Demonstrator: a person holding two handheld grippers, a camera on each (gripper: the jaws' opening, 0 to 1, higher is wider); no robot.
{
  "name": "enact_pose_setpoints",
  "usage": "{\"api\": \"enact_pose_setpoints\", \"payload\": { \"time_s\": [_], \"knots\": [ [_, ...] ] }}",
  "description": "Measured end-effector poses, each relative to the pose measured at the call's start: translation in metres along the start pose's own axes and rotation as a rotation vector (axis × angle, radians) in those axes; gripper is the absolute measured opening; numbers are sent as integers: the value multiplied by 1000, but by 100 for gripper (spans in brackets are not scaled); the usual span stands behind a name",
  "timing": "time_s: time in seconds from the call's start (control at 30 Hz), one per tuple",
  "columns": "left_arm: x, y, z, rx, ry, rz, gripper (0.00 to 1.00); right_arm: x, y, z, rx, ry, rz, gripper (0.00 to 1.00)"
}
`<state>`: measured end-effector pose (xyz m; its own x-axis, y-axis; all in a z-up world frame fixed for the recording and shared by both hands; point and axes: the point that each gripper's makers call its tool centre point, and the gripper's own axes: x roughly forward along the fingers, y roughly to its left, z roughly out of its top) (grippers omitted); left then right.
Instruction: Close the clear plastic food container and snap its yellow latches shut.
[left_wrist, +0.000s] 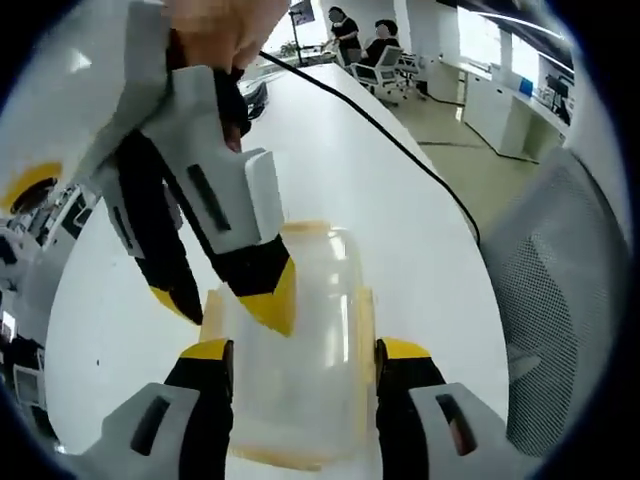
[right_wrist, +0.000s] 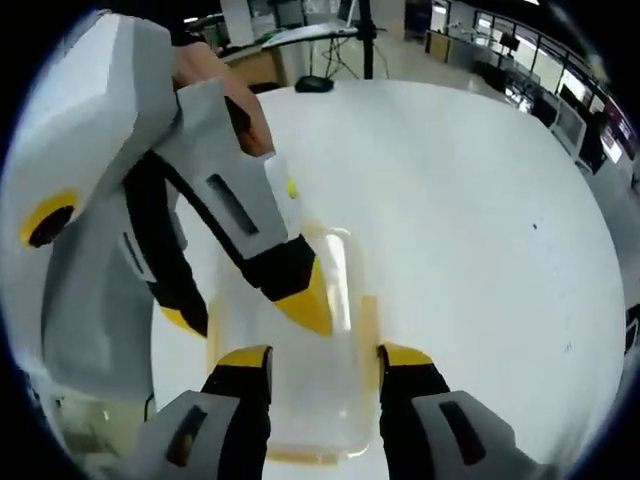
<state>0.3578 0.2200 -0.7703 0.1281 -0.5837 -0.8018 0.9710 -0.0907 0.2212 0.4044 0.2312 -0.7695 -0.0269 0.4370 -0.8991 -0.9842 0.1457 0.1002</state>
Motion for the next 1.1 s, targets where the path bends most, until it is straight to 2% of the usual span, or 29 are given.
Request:
{"api": "enact_pose_setpoints", "payload": {
  "time_s": [0.3, 0.4, 0.5, 0.57, 0.63, 0.67, 0.7, 0.73, 0.9, 1.1],
  "knots": [
    [5, 0, 0, 6, 33, 59, 57, 5, 0, 0, -23, 77, 45, 41],
    [6, 1, -1, 1, 44, 70, 56, 6, 2, 0, -21, 83, 56, 41],
    [6, -1, -2, 7, 60, 87, 52, 7, 2, -3, 0, 125, 54, 40],
    [5, 1, -2, 6, 62, 97, 51, 10, 1, 1, 61, 100, 72, 37],
    [4, 3, -3, -2, 55, 96, 51, 10, 0, 1, 19, 112, 76, 36],
    [4, 3, -3, -3, 55, 96, 51, 10, 1, 1, 27, 111, 77, 36],
    [4, 3, -2, 3, 56, 103, 51, 9, 6, -6, 93, 129, 108, 35],
    [2, 0, -3, -7, 62, 108, 51, 11, 0, -3, 62, 95, 108, 35],
    [3, -4, -3, -4, 47, 106, 51, 14, 1, 0, 51, 112, 96, 36],
    [4, -4, -1, 8, 43, 105, 52, 11, 1, 3, 58, 84, 95, 38]
  ]
}}
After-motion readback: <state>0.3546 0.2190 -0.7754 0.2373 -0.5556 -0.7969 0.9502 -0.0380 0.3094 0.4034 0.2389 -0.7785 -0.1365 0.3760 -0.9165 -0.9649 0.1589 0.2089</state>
